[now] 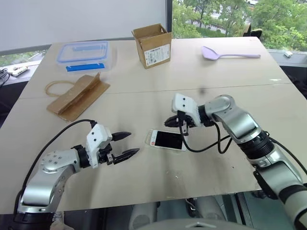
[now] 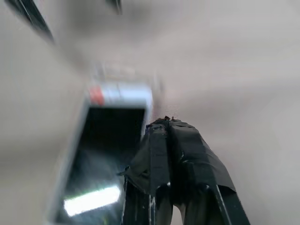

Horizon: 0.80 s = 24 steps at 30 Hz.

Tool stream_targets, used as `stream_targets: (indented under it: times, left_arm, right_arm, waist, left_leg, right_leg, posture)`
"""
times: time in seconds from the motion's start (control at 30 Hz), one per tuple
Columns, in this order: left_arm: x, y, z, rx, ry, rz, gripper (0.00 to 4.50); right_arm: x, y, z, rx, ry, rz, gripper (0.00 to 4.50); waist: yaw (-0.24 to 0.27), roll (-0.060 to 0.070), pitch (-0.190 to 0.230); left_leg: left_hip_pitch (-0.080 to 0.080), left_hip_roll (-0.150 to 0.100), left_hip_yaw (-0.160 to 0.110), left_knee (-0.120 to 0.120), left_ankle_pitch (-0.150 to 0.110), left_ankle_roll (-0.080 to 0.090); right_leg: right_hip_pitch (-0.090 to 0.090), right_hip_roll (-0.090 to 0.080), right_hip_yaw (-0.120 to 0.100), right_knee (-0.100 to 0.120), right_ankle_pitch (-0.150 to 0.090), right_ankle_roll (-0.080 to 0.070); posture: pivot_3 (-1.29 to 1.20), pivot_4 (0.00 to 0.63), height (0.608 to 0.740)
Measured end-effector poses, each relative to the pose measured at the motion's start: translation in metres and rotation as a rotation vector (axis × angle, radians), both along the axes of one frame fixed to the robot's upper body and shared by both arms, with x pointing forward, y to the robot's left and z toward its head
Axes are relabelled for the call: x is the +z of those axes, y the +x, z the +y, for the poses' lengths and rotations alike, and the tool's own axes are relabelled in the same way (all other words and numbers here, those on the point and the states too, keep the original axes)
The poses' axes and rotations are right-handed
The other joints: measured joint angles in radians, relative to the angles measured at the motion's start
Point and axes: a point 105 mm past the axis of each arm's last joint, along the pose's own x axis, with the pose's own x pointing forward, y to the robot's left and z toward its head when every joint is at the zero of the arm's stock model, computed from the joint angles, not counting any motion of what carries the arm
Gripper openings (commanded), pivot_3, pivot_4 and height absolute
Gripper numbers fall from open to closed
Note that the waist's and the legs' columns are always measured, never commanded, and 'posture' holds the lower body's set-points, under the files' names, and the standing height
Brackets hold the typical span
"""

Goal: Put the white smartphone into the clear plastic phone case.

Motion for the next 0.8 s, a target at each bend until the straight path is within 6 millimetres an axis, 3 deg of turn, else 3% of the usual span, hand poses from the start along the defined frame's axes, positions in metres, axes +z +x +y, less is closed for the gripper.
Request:
stream_targets:
  times: [0.13, 0.27, 0.8]
  left_arm:
    - [0.000, -0.001, 0.000, -0.004, 0.000, 0.003, 3.55]
    - [-0.002, -0.002, 0.001, -0.002, 0.000, 0.012, 3.55]
    - [-0.006, -0.005, 0.002, 0.008, -0.002, 0.023, 3.55]
  right_arm:
    - [-0.010, -0.008, 0.018, 0.014, 0.012, 0.025, 0.05]
    - [-0.041, -0.015, 0.019, 0.021, -0.092, 0.054, 0.05]
    - [-0.066, -0.010, 0.025, 0.006, -0.127, 0.085, 0.05]
  waist:
    - [0.000, 0.000, 0.000]
    - [0.002, 0.000, 0.000]
    - [-0.007, 0.002, -0.025]
  left_leg:
    - [0.000, 0.000, 0.000, 0.000, 0.000, 0.000]
    - [0.000, 0.000, 0.000, 0.000, 0.000, 0.000]
    - [0.018, 0.002, 0.002, -0.005, 0.000, 0.000]
  right_leg:
    - [0.000, 0.000, 0.000, 0.000, 0.000, -0.001]
    - [0.000, -0.001, 0.000, 0.000, -0.001, -0.001]
    - [0.012, -0.003, 0.001, 0.000, -0.005, 0.001]
  posture:
    - [0.00, 0.150, 0.740]
    - [0.00, 0.150, 0.740]
    - [0.00, 0.150, 0.740]
